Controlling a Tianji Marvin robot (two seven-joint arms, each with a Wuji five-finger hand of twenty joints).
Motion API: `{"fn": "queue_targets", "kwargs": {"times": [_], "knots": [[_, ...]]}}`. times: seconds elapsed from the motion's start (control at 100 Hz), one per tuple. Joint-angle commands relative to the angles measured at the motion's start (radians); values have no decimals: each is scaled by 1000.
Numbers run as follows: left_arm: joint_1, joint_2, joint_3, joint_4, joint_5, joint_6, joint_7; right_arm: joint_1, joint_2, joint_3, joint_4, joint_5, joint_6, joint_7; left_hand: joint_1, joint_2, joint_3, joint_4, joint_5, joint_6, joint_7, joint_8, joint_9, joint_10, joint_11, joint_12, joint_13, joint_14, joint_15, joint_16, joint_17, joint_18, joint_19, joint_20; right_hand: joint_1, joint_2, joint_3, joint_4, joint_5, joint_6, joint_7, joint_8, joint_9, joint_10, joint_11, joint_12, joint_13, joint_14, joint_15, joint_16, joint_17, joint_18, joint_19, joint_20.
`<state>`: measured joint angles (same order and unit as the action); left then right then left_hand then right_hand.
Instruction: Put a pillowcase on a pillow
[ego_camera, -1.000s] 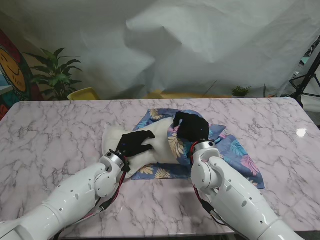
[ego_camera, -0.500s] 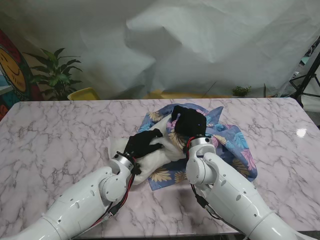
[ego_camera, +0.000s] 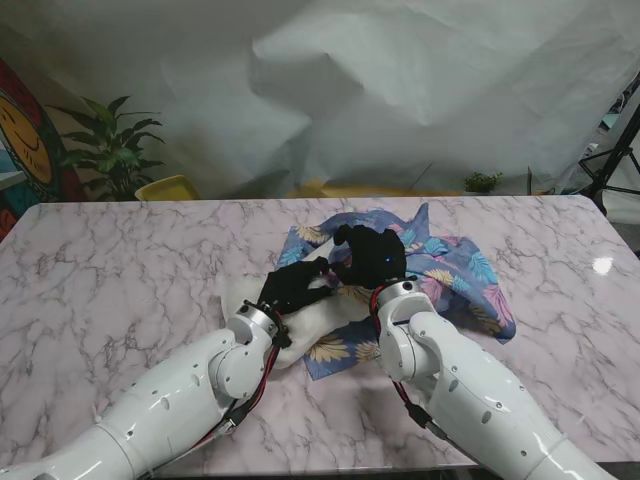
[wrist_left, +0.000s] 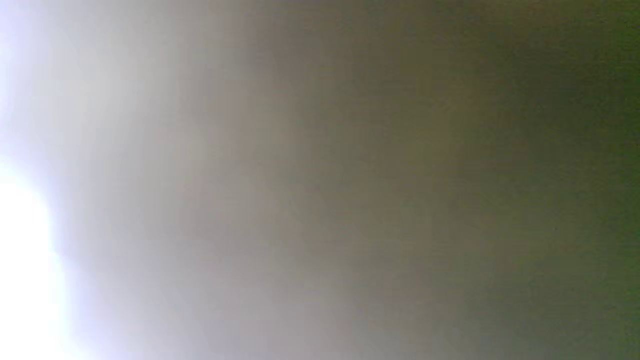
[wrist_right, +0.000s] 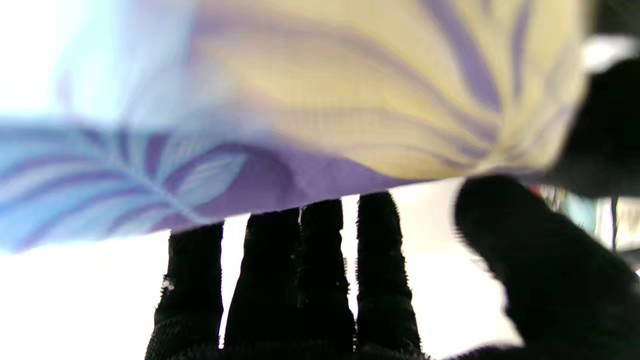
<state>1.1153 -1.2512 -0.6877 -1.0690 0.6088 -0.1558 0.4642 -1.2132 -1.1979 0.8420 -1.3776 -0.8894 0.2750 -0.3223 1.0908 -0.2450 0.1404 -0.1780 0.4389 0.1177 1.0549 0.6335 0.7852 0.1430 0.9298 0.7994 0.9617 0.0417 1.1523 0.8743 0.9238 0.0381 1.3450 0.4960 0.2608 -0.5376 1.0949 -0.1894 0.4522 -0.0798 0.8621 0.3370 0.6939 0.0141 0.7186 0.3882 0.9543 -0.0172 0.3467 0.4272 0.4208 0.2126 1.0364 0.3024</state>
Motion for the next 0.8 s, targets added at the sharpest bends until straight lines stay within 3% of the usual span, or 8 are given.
{"fn": "queue_targets", "kwargs": {"times": [0.0, 0.09, 0.23, 0.34, 0.46, 0.56, 0.71, 0.79], "knots": [[-2, -10, 1, -6, 0, -6, -6, -31, 46, 13, -53, -27, 19, 28, 200, 189, 133, 87, -19, -3, 60, 13, 43, -60, 78, 34, 104, -208, 189, 51, 156, -345, 425, 64, -89, 41, -62, 26, -79, 72, -132, -25, -140, 58, -67, -35, -167, 66, -119, -71, -117, 20, -43, 7], [-1, -11, 0, -4, -3, -6, -2, -64, 73, 35, -117, -116, 49, 93, 200, 189, 132, 87, -20, -4, 61, 14, 43, -62, 80, 35, 105, -210, 192, 50, 156, -346, 427, 63, -120, 65, -137, 40, -126, 119, -253, -74, -253, 112, -127, -68, -329, 129, -158, -156, -217, 30, -72, -24], [1, -9, -1, -2, -1, -8, -2, -121, 91, 79, -201, -203, 92, 141, 200, 189, 129, 87, -20, -8, 63, 16, 44, -65, 81, 36, 106, -213, 195, 49, 156, -349, 429, 59, -130, 83, -176, 48, -146, 144, -331, -98, -338, 152, -156, -84, -456, 161, -147, -208, -293, 34, -100, -51], [2, -8, -5, -5, 4, -3, -1, -176, 91, 107, -246, -266, 169, 109, 200, 188, 129, 86, -21, -9, 64, 17, 44, -67, 82, 36, 106, -215, 197, 49, 156, -350, 432, 58, -153, 125, -200, 52, -142, 156, -346, -90, -359, 164, -133, -78, -482, 140, -108, -214, -295, 25, -89, -52], [-1, -9, -7, 4, 0, 1, 1, -244, 84, 137, -285, -318, 281, 24, 200, 188, 129, 87, -21, -10, 66, 17, 44, -67, 83, 37, 106, -215, 198, 48, 156, -351, 433, 56, -163, 142, -221, 51, -129, 163, -352, -82, -358, 167, -112, -71, -482, 134, -77, -206, -283, 21, -77, -48], [-4, -13, -6, 12, -6, 4, 6, -312, 83, 172, -341, -345, 326, 19, 200, 190, 128, 87, -21, -11, 67, 18, 45, -69, 83, 37, 106, -216, 200, 47, 156, -351, 435, 54, -160, 152, -238, 49, -71, 143, -322, -50, -279, 131, -57, -51, -404, 108, 0, -170, -242, 8, -45, -34], [-5, -18, -8, 12, -12, 19, 15, -420, 95, 221, -421, -344, 308, 115, 200, 190, 127, 86, -21, -11, 68, 18, 45, -68, 84, 38, 108, -218, 201, 46, 157, -354, 437, 52, -147, 170, -286, 49, 10, 60, -134, 113, -141, 43, 63, 62, -231, 45, 123, -53, -127, -27, 43, 26], [-7, -22, -10, 11, -21, 32, 15, -453, 99, 228, -432, -342, 303, 146, 200, 188, 129, 86, -21, -8, 68, 18, 47, -68, 84, 38, 110, -219, 203, 46, 157, -356, 440, 51, -144, 170, -289, 49, 16, 28, -42, 168, -100, 21, 103, 111, -174, 30, 172, -6, -83, -38, 72, 60]]}}
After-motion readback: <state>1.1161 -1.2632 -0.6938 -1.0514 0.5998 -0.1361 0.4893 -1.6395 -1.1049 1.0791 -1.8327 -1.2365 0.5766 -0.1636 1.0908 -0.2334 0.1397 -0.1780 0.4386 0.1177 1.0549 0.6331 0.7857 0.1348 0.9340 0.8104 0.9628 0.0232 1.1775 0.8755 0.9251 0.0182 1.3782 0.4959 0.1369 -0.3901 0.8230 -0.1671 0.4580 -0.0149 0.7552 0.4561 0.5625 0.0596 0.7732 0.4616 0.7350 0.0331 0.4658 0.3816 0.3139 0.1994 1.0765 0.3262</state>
